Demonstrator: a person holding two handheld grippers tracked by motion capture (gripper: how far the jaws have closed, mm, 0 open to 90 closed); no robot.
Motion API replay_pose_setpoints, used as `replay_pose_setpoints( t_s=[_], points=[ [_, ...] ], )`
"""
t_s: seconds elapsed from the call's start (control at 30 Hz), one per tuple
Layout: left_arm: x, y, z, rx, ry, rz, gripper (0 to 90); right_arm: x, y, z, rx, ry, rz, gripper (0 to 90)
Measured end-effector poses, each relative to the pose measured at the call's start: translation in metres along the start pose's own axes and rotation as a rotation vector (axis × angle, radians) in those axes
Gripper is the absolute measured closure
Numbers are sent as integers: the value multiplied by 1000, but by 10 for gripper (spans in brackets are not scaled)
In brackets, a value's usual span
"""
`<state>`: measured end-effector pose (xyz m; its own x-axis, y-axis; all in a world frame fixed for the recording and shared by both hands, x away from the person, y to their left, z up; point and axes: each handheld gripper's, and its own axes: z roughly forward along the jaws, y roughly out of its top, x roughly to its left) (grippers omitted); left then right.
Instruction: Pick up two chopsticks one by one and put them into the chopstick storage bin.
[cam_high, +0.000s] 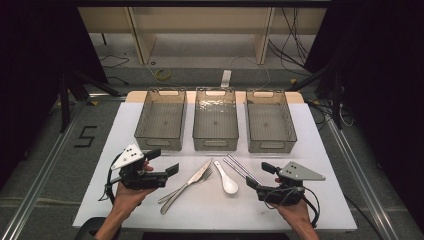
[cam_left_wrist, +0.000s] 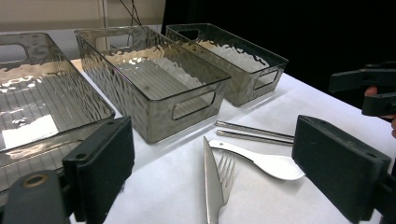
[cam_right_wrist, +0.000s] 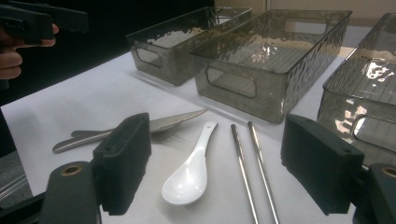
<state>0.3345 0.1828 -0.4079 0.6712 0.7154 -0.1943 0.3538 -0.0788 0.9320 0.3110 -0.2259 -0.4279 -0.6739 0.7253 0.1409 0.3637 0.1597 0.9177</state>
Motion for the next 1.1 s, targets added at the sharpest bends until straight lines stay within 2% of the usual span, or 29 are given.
replay_pose_setpoints(
  t_s=[0.43,0.47,0.6,0.77,0.8,0.83,0.87,0.97,1.0,1.03,1.07,1.1],
  points=[
    [-1,0,1,3,0,-3,124,-2,4,3,56,1,-12,248],
    [-1,0,1,3,1,-3,124,-2,7,4,81,0,-23,247],
    [-1,0,1,2,2,-4,124,-4,15,6,124,-8,-52,256],
    [-1,0,1,2,3,-2,124,-11,26,15,279,-25,-121,274],
    [-1,0,1,2,3,-2,124,-11,26,15,279,-25,-121,274],
    [-1,0,1,5,4,2,124,-12,28,17,310,-29,-133,281],
    [-1,0,1,5,5,2,124,-15,33,21,365,-35,-149,295],
    [-1,0,2,1,2,0,124,-20,41,27,449,-43,-174,313],
    [-1,0,2,5,1,3,124,-20,41,27,449,-43,-174,313],
    [-1,0,2,7,2,5,124,-22,45,32,508,-59,-192,318],
    [-1,0,2,6,2,5,124,-23,47,35,538,-63,-194,325],
    [-1,0,2,6,2,5,124,-23,47,35,538,-63,-194,325]
  ],
)
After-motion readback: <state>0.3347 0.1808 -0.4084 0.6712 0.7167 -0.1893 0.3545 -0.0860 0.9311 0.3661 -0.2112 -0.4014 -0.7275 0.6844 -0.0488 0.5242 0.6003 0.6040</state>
